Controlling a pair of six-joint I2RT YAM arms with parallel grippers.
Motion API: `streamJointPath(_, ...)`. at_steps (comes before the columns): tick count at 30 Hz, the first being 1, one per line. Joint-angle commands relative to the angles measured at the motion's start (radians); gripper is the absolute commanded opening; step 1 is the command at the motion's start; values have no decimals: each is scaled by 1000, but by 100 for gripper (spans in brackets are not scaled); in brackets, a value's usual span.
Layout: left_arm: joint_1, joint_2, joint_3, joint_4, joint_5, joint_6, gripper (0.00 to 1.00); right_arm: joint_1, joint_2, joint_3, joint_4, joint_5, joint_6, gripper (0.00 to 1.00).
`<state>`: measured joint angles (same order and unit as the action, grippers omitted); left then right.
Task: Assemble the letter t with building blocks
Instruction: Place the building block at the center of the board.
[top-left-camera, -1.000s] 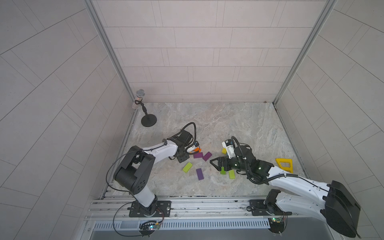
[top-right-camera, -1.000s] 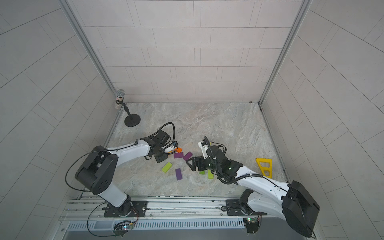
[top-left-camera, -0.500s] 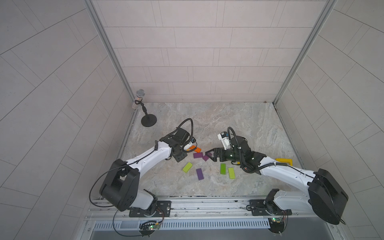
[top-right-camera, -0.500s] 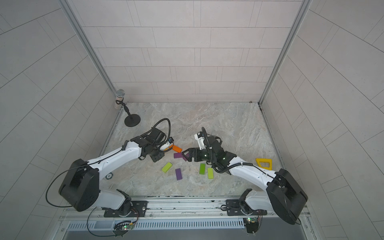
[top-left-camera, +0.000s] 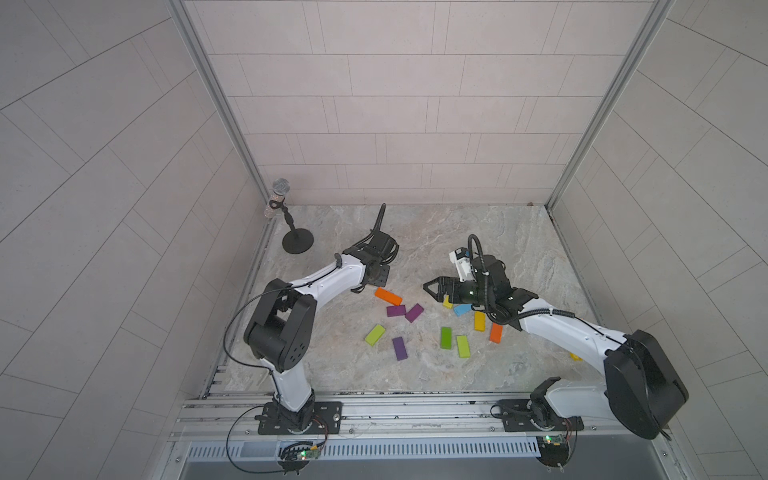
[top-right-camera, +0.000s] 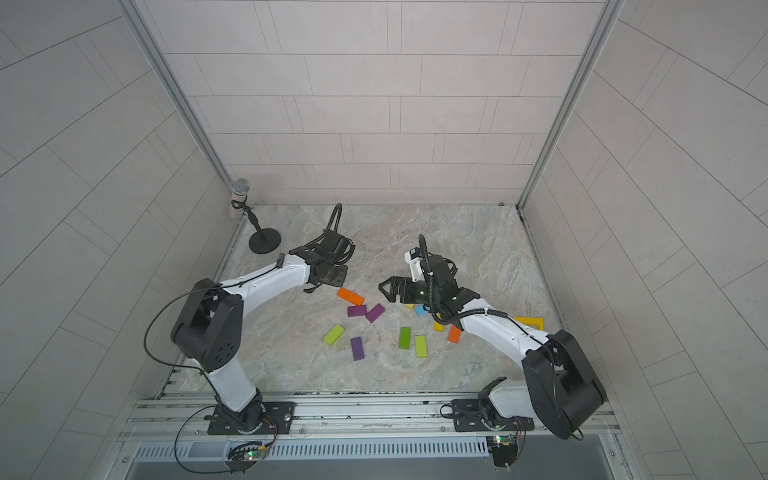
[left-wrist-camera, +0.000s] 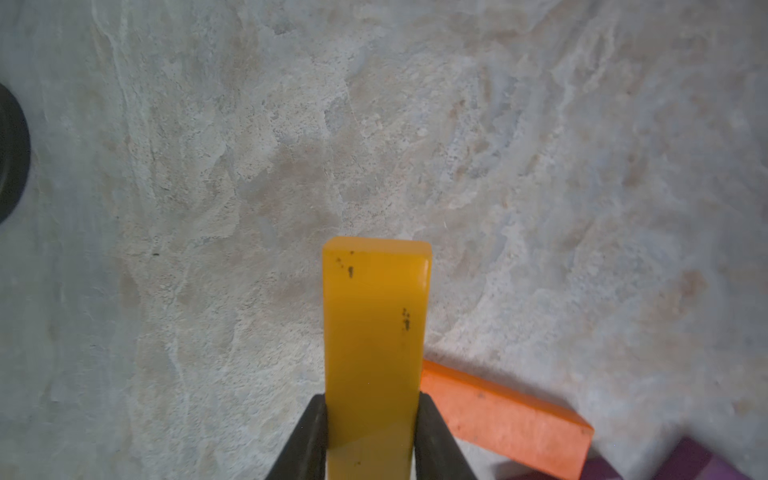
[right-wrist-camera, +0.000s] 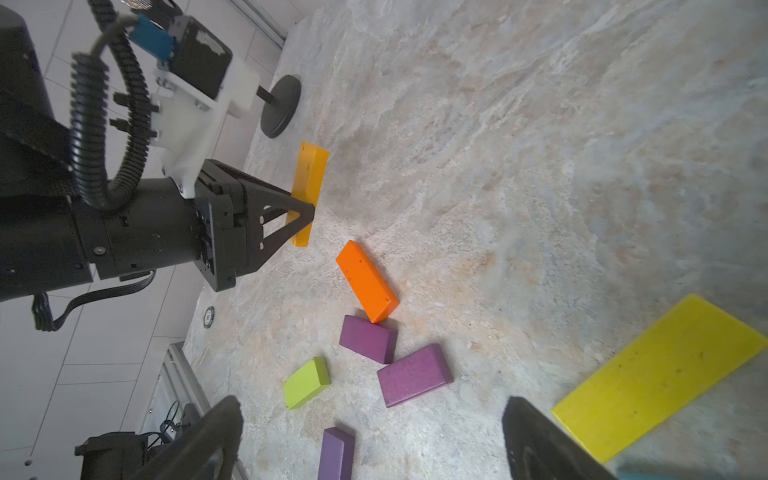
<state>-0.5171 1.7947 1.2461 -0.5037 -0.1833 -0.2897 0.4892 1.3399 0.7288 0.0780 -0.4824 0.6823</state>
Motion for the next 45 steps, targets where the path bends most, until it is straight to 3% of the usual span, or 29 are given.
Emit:
streamJointPath(1,6,76,66,59,-44,-224,0,-6,30,15,12,-16,-21,100)
streamJointPath(10,50,243,219,-19,-22,-248,0,-12,108,40,50,-37,-22,100)
streamJointPath(27,74,441,490,-293,7,-143,3,-30,139,28,88,-56,-2,100)
streamJointPath(39,74,434,471,-294,44,-155,4,-36,145,34,78,-65,-1,99)
streamJointPath(45,72,402,393,-243,66,-181,7,-37,138,17,87,-73,15,100)
